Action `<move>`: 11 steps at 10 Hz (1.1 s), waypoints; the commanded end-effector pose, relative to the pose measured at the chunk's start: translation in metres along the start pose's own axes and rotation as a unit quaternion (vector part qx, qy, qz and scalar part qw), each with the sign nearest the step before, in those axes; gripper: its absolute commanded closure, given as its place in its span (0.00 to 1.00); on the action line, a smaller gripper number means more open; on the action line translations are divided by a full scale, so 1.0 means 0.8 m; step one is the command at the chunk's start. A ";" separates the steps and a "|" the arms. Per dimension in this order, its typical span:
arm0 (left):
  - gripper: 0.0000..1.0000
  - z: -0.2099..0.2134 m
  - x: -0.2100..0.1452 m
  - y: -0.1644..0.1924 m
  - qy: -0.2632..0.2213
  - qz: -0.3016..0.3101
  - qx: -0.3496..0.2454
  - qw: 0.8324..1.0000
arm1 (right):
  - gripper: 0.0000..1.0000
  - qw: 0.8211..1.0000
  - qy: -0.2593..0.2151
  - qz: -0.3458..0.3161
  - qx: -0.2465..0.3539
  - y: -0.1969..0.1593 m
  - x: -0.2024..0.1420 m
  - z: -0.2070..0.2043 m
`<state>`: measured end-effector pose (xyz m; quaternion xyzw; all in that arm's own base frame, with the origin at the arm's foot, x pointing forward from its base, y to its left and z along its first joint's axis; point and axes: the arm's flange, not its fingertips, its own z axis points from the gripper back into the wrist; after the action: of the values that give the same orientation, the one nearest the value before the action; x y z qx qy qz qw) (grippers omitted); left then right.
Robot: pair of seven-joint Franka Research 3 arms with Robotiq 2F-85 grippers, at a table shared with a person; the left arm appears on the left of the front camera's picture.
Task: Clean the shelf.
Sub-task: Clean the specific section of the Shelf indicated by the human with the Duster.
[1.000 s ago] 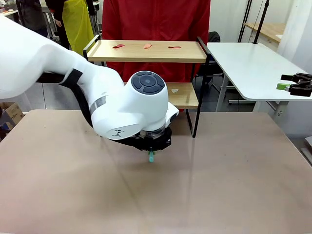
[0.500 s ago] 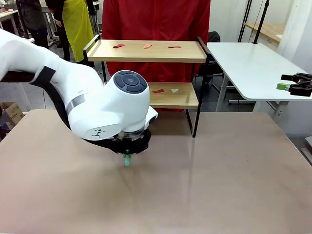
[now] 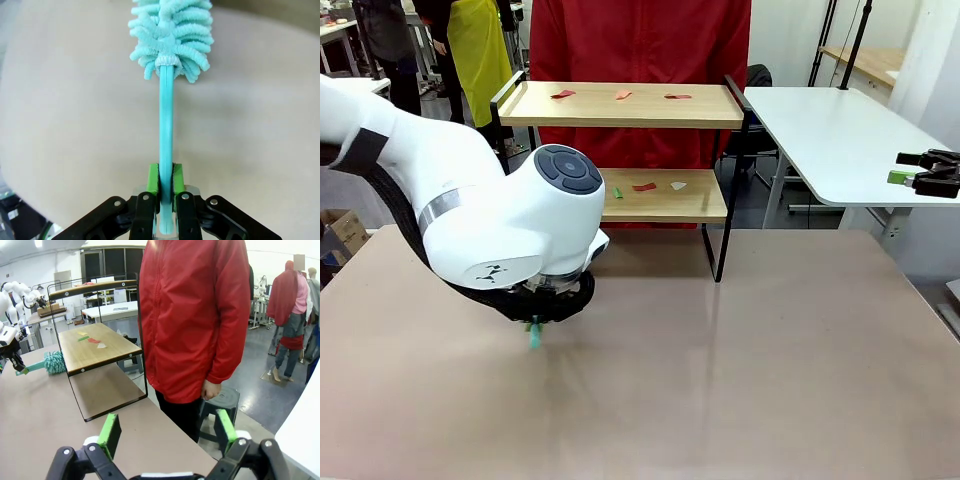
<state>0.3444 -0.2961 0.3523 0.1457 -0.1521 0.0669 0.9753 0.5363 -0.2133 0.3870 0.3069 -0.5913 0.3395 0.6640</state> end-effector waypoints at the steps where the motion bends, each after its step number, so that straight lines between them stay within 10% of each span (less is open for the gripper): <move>1: 0.87 0.013 -0.015 0.003 -0.005 0.021 0.050 0.999 | 0.00 1.000 0.005 -0.006 -0.008 0.001 0.010 -0.003; 11: 0.87 0.026 -0.037 0.025 -0.063 -0.021 -0.038 0.997 | 0.00 1.000 0.005 -0.006 -0.008 0.001 0.010 -0.003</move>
<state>0.3167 -0.3081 0.3665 0.1440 -0.1928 0.0511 0.9693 0.5363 -0.2134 0.3871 0.3068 -0.5914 0.3394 0.6641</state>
